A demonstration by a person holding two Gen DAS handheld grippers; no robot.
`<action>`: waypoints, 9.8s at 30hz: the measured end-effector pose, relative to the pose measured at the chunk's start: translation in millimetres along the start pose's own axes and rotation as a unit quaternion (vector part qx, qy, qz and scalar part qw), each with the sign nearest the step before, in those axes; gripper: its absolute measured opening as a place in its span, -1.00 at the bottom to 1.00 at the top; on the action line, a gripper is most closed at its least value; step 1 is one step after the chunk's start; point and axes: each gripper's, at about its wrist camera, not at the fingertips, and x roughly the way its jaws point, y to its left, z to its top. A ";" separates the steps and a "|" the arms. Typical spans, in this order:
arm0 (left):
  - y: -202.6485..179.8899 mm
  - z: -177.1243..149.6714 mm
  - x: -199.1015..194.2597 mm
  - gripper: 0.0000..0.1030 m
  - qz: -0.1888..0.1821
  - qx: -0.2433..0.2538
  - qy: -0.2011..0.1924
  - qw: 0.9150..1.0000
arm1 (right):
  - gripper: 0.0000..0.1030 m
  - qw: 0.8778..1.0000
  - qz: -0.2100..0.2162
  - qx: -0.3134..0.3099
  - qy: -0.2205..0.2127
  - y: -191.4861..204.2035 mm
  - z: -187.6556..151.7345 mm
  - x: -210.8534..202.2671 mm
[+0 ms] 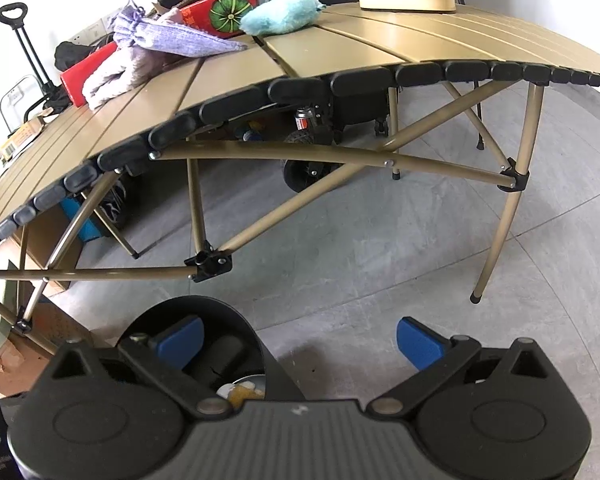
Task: Collect trash
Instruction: 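Open the left tool to drop the blue tissue pack into the bin, then raise both tools back up toward the table items, then grasp the purple drawstring bag with the right tool and lift it, then grasp the lavender fuzzy towel with the left tool and lift it, then carry the lavender towel and purple bag with both tools down toward the bin, then open the left tool to drop the lavender towel into the bin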
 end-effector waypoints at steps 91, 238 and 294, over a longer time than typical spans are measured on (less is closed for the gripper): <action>72.8 158.7 -136.9 1.00 -0.026 -0.054 -0.324 0.944 | -0.14 0.978 -0.023 -0.140 -0.156 130.9 199.0 55.9; 75.5 -68.6 -173.2 -0.52 -0.059 0.049 -0.163 0.984 | -0.95 0.956 0.186 -0.197 -0.112 49.3 -66.4 -114.1; 15.4 1.2 3.5 -0.54 -0.042 -0.019 0.016 0.999 | -0.96 0.997 0.054 -0.060 0.002 19.6 -45.1 10.3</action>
